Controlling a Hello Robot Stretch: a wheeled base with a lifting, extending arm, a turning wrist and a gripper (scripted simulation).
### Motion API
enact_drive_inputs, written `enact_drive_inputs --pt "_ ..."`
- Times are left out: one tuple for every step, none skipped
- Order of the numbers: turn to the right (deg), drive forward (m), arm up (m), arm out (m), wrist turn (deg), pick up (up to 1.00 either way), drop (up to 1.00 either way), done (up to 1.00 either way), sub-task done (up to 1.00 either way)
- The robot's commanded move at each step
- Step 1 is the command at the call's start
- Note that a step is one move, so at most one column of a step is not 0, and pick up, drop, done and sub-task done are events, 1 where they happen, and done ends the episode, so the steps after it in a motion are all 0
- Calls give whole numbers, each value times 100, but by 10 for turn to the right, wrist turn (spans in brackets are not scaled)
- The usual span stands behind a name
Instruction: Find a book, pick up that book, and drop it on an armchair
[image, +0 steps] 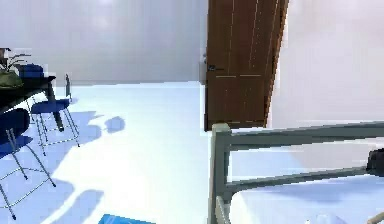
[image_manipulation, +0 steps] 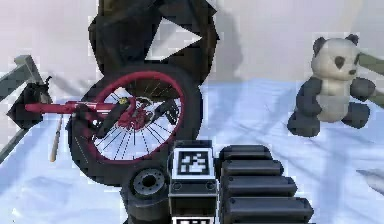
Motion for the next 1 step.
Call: enact_drive_inputs --pt "-450 0 0 0 0 0 0 0 0"
